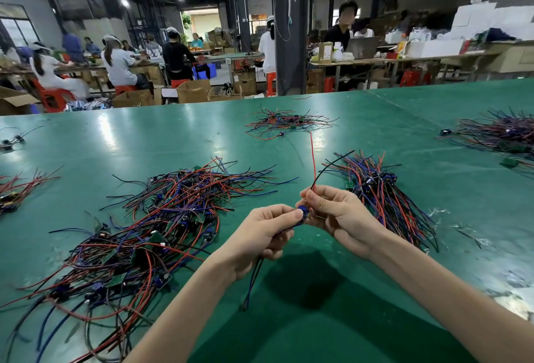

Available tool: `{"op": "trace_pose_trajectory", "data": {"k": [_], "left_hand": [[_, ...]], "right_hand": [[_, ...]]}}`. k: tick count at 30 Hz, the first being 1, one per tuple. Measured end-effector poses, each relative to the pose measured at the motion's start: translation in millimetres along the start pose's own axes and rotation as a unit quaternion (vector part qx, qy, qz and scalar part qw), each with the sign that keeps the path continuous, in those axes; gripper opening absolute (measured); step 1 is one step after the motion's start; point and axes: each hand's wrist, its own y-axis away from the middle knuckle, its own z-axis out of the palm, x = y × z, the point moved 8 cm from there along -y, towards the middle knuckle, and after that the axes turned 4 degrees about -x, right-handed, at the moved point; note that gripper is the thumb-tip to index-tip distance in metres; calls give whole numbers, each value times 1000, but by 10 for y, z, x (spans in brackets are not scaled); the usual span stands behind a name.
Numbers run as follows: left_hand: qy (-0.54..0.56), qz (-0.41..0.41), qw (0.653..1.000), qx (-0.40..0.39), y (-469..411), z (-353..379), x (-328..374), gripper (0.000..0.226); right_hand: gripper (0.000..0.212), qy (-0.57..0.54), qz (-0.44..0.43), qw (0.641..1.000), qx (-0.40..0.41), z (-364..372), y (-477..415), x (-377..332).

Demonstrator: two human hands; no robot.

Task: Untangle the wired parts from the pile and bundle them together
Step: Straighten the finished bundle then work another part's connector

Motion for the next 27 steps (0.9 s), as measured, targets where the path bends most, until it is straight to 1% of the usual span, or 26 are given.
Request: {"op": "trace_pose_trajectory", "data": {"k": [2,5,10,14,16,19,20,23,27], "left_hand": [[0,11,1000,12,-10,-9,-2,14],[-3,19,999,34,-22,-38,-9,15],[-18,15,999,43,-26,-30,-51,11],[-29,0,998,51,-24,-16,-74,10],[-14,-11,999,45,-22,-13,-80,12],[11,-21,999,48,-20,-30,-93,24],[13,-25,998,53,-20,-37,-106,24],[20,-43,997,54,-19,-36,-150,17],[17,-58,997,46,-29,-6,-182,15]], "right_hand": [[17,6,16,1000,2,-4,3,21],[23,44,35,998,6,-7,21,34],[17,70,42,996,28,-57,24,40],[4,80,53,995,38,-90,22,70],[8,83,70,993,38,-82,25,100],[14,101,102,989,28,-66,34,146],[12,107,107,988,25,-64,34,158],[10,110,110,987,28,-69,37,183],[12,124,88,986,61,-138,12,139]]}}
